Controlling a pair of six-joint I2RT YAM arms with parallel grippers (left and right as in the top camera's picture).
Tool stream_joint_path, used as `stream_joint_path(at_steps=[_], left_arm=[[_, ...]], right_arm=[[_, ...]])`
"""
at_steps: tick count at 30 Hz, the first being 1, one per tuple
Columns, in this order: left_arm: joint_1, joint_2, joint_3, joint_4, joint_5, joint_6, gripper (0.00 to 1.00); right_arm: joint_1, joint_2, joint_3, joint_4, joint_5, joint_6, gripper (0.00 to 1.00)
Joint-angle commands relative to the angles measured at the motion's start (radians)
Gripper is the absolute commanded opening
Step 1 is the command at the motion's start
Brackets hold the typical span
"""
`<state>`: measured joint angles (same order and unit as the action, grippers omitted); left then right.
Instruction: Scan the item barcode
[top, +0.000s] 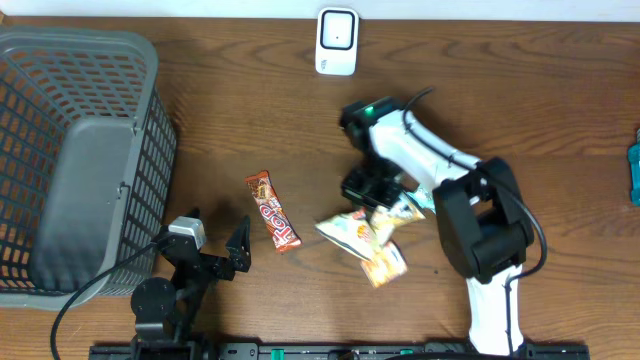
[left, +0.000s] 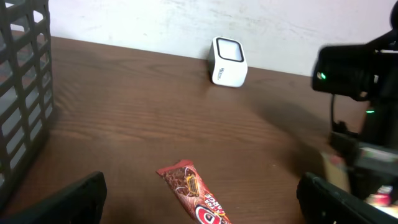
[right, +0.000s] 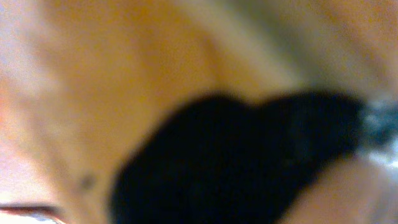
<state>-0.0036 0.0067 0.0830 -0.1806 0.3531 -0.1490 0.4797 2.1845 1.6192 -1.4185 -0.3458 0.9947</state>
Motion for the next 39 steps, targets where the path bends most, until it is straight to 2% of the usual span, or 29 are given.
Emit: stream_joint_path(at_steps=[1, 3, 6, 14, 23, 39], left_arm=[[0.002, -0.001, -0.016, -0.027, -0.002, 0.017, 0.98], [0.002, -0.001, -0.016, -0.027, -0.002, 0.017, 0.98], [0.002, -0.001, -0.015, -0.027, -0.002, 0.017, 0.98], [0.002, -0.001, -0.015, -0.027, -0.002, 0.017, 0.98], [0.002, -0.001, -0.015, -0.027, -0.003, 0.017, 0.98], [0.002, -0.001, -0.016, -0.027, -0.002, 0.017, 0.98]], right_arm=[[-0.077, 0.005, 0.064, -0.098, -0.275, -0.251, 0.01], [-0.113, 0.005, 0.069, -0.168, -0.373, -0.320, 0.01], [-0.158, 0.005, 0.069, -0.286, -0.437, -0.319, 0.02], [-0.214, 0.003, 0.067, -0.284, -0.698, -0.328, 0.01], [-0.217, 0.003, 0.067, -0.284, -1.038, -0.202, 0.01], [-0.253, 0.003, 0.067, -0.284, -0.988, -0.224, 0.01]])
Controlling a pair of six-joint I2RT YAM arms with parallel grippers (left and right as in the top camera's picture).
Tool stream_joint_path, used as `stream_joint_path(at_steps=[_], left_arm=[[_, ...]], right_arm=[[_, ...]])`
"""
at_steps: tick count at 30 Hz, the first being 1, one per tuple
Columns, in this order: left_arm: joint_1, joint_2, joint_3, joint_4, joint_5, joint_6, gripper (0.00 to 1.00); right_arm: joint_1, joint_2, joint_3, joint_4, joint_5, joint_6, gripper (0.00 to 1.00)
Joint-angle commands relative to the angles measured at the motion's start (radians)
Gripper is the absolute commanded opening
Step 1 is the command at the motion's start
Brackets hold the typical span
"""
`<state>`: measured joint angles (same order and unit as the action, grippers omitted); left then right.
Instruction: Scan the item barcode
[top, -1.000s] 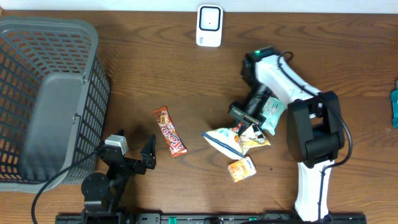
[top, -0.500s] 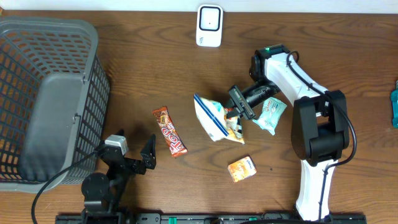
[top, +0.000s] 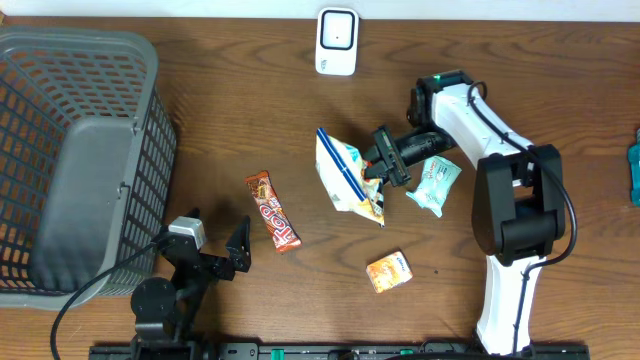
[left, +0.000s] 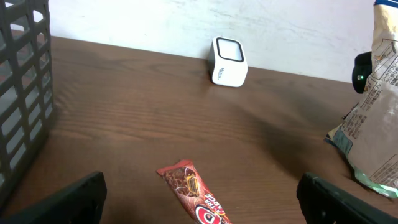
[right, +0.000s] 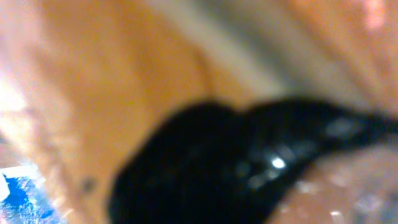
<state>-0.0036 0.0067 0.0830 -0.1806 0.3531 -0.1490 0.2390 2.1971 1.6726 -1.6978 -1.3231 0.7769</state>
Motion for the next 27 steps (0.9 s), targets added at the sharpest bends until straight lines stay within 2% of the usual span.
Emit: stream_joint_path(at_steps=[1, 5, 11, 15, 19, 27], left_arm=[[0.002, -0.001, -0.016, -0.027, -0.003, 0.017, 0.98], [0.002, -0.001, -0.016, -0.027, -0.002, 0.017, 0.98], [0.002, -0.001, -0.015, -0.027, -0.002, 0.017, 0.98], [0.002, -0.001, -0.015, -0.027, -0.002, 0.017, 0.98], [0.002, -0.001, -0.016, -0.027, -0.003, 0.017, 0.98], [0.002, -0.001, -0.015, -0.027, -0.003, 0.017, 0.98]], right_arm=[[-0.015, -0.009, 0.013, -0.005, 0.019, -0.013, 0.01], [-0.023, -0.011, 0.013, -0.005, 0.193, -0.095, 0.01], [0.006, -0.044, 0.014, -0.005, 0.141, -0.274, 0.01], [0.011, -0.092, 0.015, -0.005, 0.227, -0.401, 0.01], [0.010, -0.154, 0.015, -0.005, 0.410, -0.397, 0.01], [0.028, -0.380, 0.015, 0.024, 0.542, -0.400, 0.01]])
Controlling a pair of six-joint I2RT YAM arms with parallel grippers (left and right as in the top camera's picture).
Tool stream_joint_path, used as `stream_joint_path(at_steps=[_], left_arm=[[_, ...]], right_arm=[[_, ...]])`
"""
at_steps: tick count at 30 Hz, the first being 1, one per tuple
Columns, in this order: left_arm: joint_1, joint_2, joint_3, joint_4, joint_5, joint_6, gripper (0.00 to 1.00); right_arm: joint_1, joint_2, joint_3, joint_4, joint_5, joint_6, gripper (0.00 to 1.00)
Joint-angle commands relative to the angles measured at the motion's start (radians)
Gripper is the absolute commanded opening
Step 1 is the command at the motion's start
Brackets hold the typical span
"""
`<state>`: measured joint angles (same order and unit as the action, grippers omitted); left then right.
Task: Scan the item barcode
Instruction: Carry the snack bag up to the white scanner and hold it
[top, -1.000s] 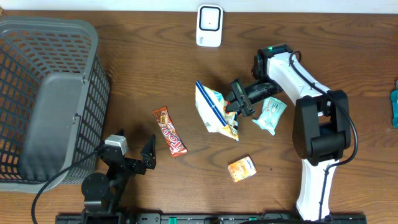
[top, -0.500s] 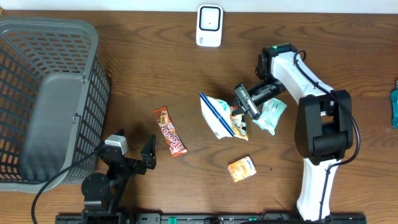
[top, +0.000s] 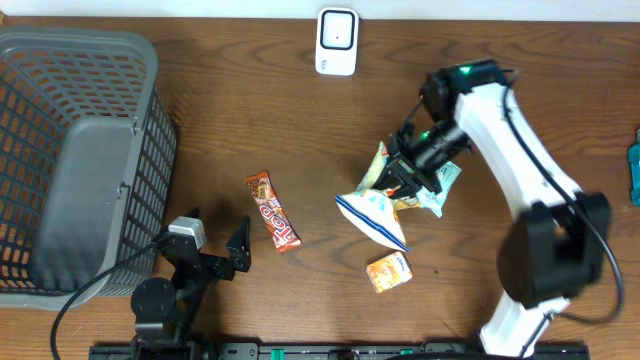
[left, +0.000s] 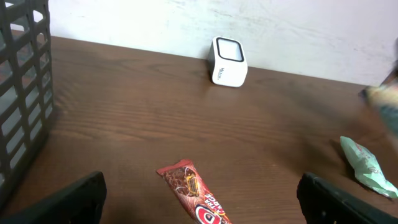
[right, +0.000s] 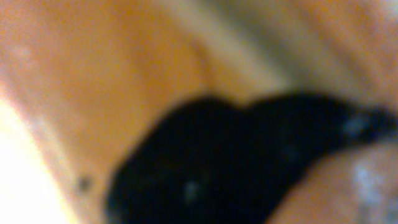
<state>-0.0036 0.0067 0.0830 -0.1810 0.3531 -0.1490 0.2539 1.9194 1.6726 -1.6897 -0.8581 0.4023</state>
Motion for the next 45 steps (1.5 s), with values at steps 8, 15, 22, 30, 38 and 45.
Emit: stream_joint_path(at_steps=[8, 15, 22, 30, 38, 45], left_arm=[[0.002, -0.001, -0.015, -0.027, -0.002, 0.017, 0.98], [0.002, -0.001, -0.016, -0.027, -0.002, 0.017, 0.98], [0.002, -0.001, -0.016, -0.027, -0.002, 0.017, 0.98], [0.002, -0.001, -0.015, -0.027, -0.002, 0.017, 0.98], [0.002, -0.001, -0.015, -0.027, -0.002, 0.017, 0.98], [0.002, -0.001, -0.015, -0.027, -0.002, 0.017, 0.98]], right_arm=[[0.091, -0.291, 0.015, 0.245, 0.736, 0.258, 0.02], [0.214, -0.261, 0.004, 0.432, 1.180, 0.588, 0.01], [0.280, -0.148, 0.000, 0.746, 1.233, 0.587, 0.02], [0.277, 0.060, 0.000, 1.177, 1.252, 0.576, 0.01], [0.275, 0.200, 0.000, 1.681, 1.252, 0.318, 0.01], [0.247, 0.288, 0.008, 1.970, 1.242, 0.182, 0.01]])
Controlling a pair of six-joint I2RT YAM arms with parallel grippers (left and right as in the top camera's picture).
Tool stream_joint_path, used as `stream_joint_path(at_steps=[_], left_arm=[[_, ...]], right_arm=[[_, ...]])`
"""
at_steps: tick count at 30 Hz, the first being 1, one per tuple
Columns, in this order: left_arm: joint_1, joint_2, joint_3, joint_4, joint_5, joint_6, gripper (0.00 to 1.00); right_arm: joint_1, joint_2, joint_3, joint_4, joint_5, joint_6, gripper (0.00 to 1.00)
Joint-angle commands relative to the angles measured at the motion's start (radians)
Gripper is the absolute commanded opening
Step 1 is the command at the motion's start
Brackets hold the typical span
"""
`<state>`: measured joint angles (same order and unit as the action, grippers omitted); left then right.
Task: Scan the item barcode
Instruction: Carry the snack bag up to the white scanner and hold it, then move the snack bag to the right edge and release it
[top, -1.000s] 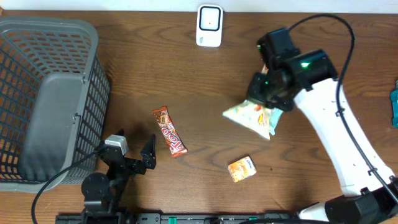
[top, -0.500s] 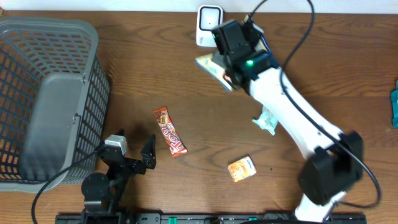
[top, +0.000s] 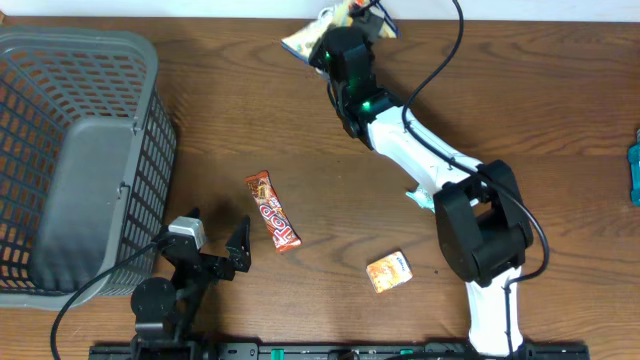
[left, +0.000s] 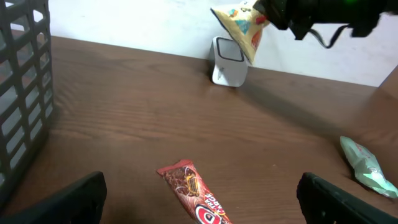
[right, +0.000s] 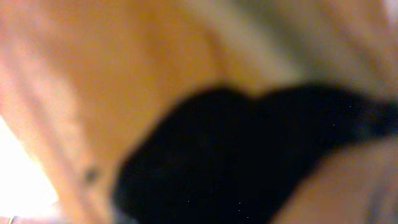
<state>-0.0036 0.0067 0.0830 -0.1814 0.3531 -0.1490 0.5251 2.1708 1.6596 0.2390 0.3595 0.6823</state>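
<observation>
My right gripper (top: 350, 22) is at the far edge of the table, shut on a yellow-and-white snack bag (left: 244, 25). The bag hangs just above the white barcode scanner (left: 227, 65). In the overhead view the arm and the bag (top: 300, 40) cover the scanner. The right wrist view is only a blur of orange packaging and a black finger (right: 236, 162). My left gripper (left: 202, 208) rests open at the near left of the table, with a red chocolate bar (left: 196, 194) on the wood between its fingers.
A grey mesh basket (top: 80, 150) fills the left side. The red bar (top: 273, 212) lies mid-table and a small orange packet (top: 388, 270) near the front. A pale green packet (left: 367, 168) lies to the right. A teal object (top: 634, 170) shows at the right edge.
My right gripper has moved with the snack bag from above the packets at mid-right to the far edge, and the bag is now just over the scanner. The left arm has not moved.
My right gripper was down on the pile of packets at mid-table. Then it held the snack bag clear of the table, with the green and orange packets left lying there. It still held the bag over that spot, and now holds it at the scanner.
</observation>
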Motion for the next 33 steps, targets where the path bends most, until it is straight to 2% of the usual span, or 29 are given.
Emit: stream_joint_path(at_steps=[1, 7, 10, 15, 33], left_arm=[[0.002, -0.001, -0.015, -0.027, -0.002, 0.017, 0.98], [0.002, -0.001, -0.016, -0.027, -0.002, 0.017, 0.98], [0.002, -0.001, -0.015, -0.027, -0.002, 0.017, 0.98], [0.002, -0.001, -0.015, -0.027, -0.002, 0.017, 0.98], [0.002, -0.001, -0.015, -0.027, -0.003, 0.017, 0.98]], right_arm=[[-0.031, 0.048, 0.026, 0.063, 0.024, -0.103, 0.01], [-0.081, 0.161, 0.153, 0.114, -0.052, -0.104, 0.01], [-0.103, 0.232, 0.270, 0.080, -0.131, -0.104, 0.01], [-0.113, 0.293, 0.419, -0.051, -0.113, -0.137, 0.01], [-0.111, 0.368, 0.423, -0.007, -0.153, -0.137, 0.01]])
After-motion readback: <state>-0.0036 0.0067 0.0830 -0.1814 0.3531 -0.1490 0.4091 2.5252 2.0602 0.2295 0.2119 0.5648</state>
